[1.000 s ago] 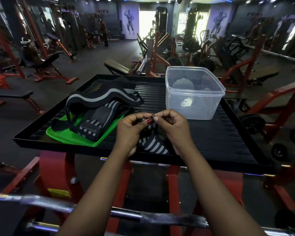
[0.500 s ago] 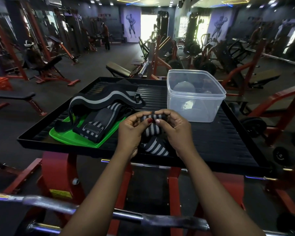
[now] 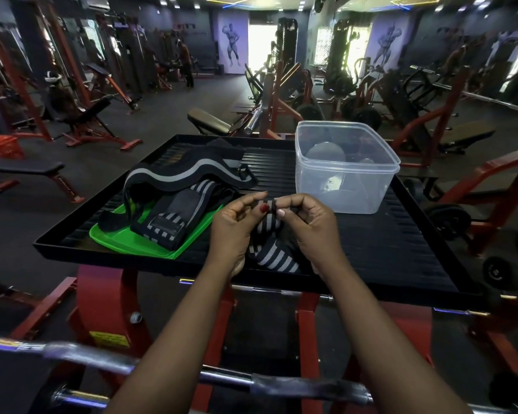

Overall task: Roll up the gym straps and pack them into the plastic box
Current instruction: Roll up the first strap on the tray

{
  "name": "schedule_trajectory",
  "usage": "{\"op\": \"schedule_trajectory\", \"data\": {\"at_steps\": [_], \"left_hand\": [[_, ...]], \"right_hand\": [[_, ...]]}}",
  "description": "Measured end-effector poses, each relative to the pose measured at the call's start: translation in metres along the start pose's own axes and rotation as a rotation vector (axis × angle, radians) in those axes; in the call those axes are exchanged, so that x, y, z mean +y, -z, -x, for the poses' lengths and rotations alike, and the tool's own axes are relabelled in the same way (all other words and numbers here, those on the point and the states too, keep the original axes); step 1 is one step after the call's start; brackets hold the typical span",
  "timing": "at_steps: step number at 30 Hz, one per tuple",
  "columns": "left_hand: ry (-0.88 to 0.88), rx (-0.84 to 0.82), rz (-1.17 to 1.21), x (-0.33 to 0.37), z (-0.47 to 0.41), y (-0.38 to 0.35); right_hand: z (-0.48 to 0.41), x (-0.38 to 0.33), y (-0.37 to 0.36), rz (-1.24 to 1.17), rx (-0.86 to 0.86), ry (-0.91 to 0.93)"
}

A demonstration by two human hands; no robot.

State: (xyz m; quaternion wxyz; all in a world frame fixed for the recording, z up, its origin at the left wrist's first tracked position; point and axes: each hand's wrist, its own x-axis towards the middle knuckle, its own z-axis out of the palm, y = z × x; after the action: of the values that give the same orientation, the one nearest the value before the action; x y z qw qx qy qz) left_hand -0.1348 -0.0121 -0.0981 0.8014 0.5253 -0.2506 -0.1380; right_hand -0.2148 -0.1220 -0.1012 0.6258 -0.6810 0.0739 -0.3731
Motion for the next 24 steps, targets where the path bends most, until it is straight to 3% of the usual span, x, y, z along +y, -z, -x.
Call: {"op": "schedule_trajectory", "data": {"at_steps": [5,14,19,24], "left_hand": [[-0.047,0.039,-0.018,0.0008,0.0013,0.0014],[-0.089,0.012,-0.053,0.0019,0.0028,0.0019],[-0.001,-0.071,-0.016,-0.0011,0.0008,0.0],[-0.052,-0.034,-0.045,0.001,0.0017,-0.0003]], "right_hand": [[-0.0012,-0.0014,-0.001,-0.004,-0.004,-0.088],[0.0021,-0.0061,-0.0012,-0.076,-0.007,-0.079],[0.0008,-0.0049,0.0013,-0.061,0.039,-0.036],[0.0025,-0.0061,-0.0015,-0.066,-0.017,-0.043]]}}
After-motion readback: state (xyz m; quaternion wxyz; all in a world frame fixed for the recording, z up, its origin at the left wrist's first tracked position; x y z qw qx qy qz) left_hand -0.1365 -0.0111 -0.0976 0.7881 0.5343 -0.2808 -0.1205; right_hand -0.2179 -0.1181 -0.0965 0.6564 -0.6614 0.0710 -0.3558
